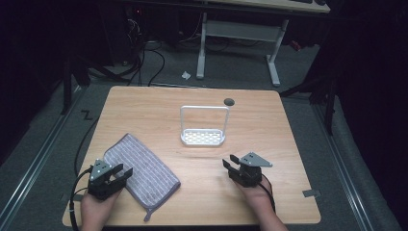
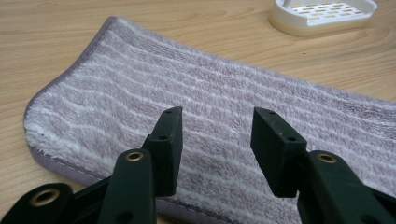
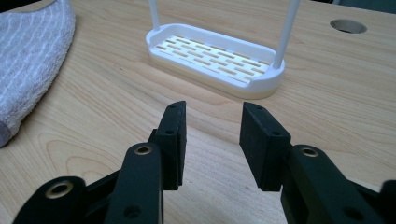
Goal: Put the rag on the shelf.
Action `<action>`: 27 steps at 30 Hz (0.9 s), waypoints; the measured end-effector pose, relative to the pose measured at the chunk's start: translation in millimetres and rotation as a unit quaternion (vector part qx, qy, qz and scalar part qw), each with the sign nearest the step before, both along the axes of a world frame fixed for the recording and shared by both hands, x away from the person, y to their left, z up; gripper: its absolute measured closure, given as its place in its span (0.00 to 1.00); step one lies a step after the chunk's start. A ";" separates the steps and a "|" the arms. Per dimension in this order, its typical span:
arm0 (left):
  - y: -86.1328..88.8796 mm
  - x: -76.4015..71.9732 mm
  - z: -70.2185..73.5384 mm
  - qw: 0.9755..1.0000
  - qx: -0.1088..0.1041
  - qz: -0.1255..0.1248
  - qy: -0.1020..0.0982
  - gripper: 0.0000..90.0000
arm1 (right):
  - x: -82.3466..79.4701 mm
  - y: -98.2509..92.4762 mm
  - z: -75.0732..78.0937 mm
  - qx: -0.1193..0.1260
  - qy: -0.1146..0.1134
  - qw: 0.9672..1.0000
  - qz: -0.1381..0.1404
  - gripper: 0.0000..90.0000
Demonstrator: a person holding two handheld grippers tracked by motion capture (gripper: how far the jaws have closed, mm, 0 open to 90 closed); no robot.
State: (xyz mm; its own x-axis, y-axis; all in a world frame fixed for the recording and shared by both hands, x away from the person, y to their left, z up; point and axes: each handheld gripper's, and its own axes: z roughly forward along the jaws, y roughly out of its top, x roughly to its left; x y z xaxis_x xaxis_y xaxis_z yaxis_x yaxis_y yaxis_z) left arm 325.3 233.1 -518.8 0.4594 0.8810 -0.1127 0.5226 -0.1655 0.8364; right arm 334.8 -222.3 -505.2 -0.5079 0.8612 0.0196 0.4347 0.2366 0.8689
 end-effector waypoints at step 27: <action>-67.0 -8.7 -16.2 0.991 0.079 -0.107 0.022 1.00 | -4.8 11.0 2.0 -0.004 -0.007 1.000 0.019 0.70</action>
State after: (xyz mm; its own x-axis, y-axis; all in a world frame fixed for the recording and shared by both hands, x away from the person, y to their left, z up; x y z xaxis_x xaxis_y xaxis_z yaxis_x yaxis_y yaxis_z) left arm 316.7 166.1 -535.0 0.6359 0.7718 -0.0046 0.4966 -0.4046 0.7679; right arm 330.1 -211.3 -503.2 -0.5398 0.8417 0.0048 0.4132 0.2600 0.8728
